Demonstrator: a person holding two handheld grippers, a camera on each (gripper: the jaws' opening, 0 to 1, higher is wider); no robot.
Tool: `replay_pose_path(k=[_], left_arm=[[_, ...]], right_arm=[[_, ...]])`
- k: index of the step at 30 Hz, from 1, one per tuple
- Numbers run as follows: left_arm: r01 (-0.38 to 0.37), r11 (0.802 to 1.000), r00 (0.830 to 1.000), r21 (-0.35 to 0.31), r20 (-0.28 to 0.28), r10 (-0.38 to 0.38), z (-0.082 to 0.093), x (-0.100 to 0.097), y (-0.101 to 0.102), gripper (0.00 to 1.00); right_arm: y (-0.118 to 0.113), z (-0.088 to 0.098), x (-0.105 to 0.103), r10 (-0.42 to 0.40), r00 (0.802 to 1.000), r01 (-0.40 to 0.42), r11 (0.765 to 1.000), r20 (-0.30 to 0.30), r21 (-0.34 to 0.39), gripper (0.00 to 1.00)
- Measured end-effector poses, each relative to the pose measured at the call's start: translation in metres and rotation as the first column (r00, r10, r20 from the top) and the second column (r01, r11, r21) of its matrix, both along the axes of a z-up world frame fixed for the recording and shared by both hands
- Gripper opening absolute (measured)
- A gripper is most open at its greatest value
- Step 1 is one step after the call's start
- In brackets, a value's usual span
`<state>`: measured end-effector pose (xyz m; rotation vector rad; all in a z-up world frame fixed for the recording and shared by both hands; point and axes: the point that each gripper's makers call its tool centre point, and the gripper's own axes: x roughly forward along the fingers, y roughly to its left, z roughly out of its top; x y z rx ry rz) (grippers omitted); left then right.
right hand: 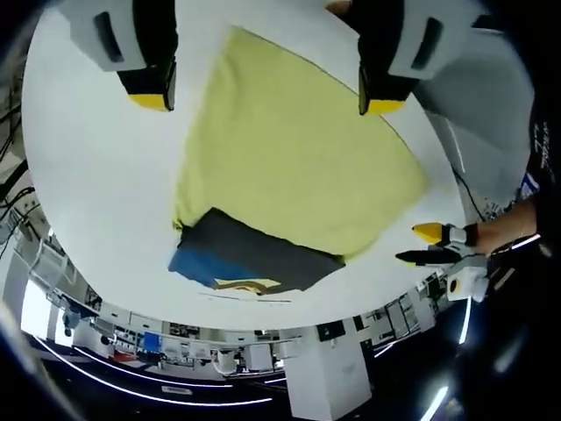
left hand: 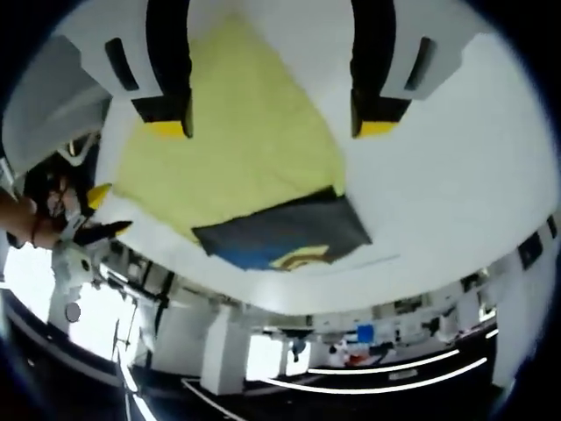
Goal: Fold the garment on the visible template until the final outline fits inside the template.
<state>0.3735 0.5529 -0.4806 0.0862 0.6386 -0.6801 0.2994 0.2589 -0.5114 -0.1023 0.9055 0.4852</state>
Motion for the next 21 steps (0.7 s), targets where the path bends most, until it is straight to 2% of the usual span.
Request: replay_pose_path(k=[2,4,7,11,15,18,21], left_arm=[[-0.006,1.0,1.0,0.001,-0.013,0.006,-0.005,-0.005,0.003,0.65],[0.004,1.0,1.0,0.023,-0.022,-0.004,-0.01,-0.012,0.005,0.62],[-0.001,1.0,0.999,0.022,-0.04,0.002,-0.015,-0.021,0.008,0.57],[-0.018,1.0,0.996,0.017,-0.085,0.019,-0.022,-0.035,0.012,0.52],[-0.021,0.998,0.992,0.063,-0.124,0.029,-0.032,-0.05,0.019,0.47],[-0.031,0.999,0.989,0.038,-0.144,0.037,-0.034,-0.057,0.021,0.44],[-0.042,0.997,0.986,0.069,-0.16,0.053,-0.039,-0.063,0.026,0.37]], right_arm=[[-0.002,-0.004,-0.004,-0.003,1.0,0.003,1.0,-0.021,-0.012,0.72],[-0.002,-0.006,-0.007,-0.016,0.999,0.016,1.0,-0.03,0.005,0.67],[-0.003,-0.01,-0.011,-0.039,0.998,0.04,0.999,-0.056,0.017,0.59],[-0.007,-0.011,-0.015,-0.058,0.997,0.058,0.998,-0.053,0.01,0.51],[-0.01,-0.013,-0.019,-0.064,0.996,0.065,0.998,-0.057,0.004,0.46],[-0.013,-0.015,-0.022,-0.068,0.996,0.068,0.998,-0.062,-0.003,0.43],[-0.015,-0.017,-0.024,-0.077,0.995,0.076,0.997,-0.065,-0.012,0.36]])
